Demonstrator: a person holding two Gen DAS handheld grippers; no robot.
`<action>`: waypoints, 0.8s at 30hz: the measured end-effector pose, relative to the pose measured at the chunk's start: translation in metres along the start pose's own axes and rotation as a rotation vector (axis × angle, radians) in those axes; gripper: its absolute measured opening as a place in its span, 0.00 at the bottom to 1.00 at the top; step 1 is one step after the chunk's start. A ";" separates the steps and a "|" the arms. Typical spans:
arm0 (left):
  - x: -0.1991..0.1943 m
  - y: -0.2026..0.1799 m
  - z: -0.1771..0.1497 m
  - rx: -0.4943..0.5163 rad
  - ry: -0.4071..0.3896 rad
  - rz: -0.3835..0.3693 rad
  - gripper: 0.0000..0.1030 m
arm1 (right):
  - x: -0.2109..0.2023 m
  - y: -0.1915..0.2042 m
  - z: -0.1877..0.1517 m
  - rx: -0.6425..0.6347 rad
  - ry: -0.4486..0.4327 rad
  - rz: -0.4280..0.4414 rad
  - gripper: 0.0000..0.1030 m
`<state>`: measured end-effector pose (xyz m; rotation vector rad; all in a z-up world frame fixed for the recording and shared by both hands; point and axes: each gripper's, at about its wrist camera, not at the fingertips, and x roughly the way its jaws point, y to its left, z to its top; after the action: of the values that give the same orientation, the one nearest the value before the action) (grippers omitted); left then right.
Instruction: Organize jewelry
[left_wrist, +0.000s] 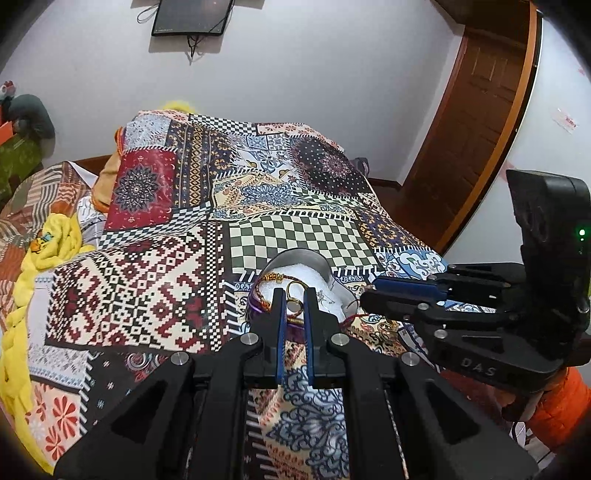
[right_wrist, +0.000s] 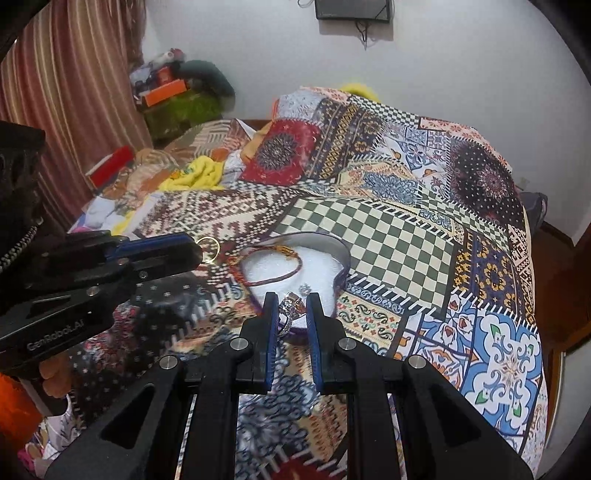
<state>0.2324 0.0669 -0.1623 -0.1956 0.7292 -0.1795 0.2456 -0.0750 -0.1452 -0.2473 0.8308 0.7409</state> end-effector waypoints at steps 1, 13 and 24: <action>0.003 0.000 0.001 0.001 0.003 -0.003 0.07 | 0.003 -0.001 0.001 0.000 0.003 -0.003 0.13; 0.044 0.007 0.013 0.017 0.055 -0.016 0.07 | 0.028 -0.005 0.016 -0.035 0.034 0.008 0.13; 0.059 0.012 0.013 0.026 0.093 -0.030 0.07 | 0.044 -0.003 0.013 -0.072 0.078 0.026 0.13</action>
<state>0.2855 0.0663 -0.1935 -0.1742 0.8163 -0.2275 0.2746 -0.0489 -0.1702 -0.3324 0.8838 0.7901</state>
